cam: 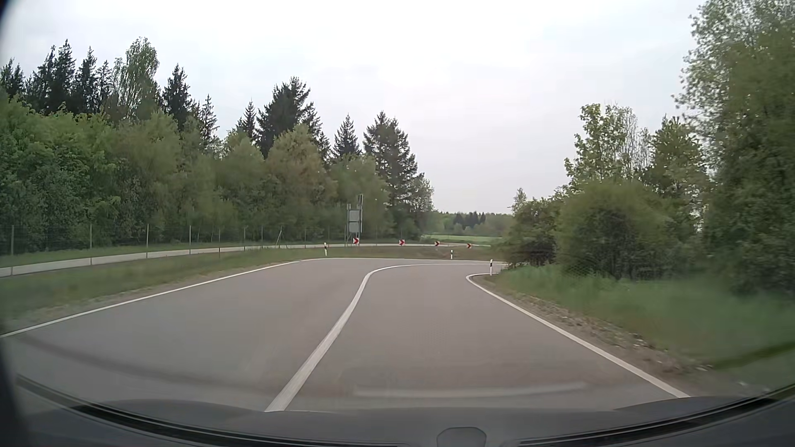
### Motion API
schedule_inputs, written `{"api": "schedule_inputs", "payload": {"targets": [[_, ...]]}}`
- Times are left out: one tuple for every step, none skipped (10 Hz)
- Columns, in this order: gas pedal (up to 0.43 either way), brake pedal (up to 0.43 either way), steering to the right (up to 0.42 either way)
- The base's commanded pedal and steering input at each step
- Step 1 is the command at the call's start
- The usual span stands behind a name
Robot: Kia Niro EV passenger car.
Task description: Follow the waypoints while adhering to traffic rules and regulations
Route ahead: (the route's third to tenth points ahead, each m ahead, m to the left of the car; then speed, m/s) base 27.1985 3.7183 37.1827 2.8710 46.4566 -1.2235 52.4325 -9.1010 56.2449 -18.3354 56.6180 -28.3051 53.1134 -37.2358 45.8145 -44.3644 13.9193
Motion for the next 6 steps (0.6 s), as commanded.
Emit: {"api": "schedule_inputs", "payload": {"targets": [[0.0, 0.122, -0.027], [0.0, 0.128, -0.023], [0.0, 0.14, -0.017], [0.0, 0.152, -0.01], [0.0, 0.159, -0.004], [0.0, 0.165, 0.001]]}}
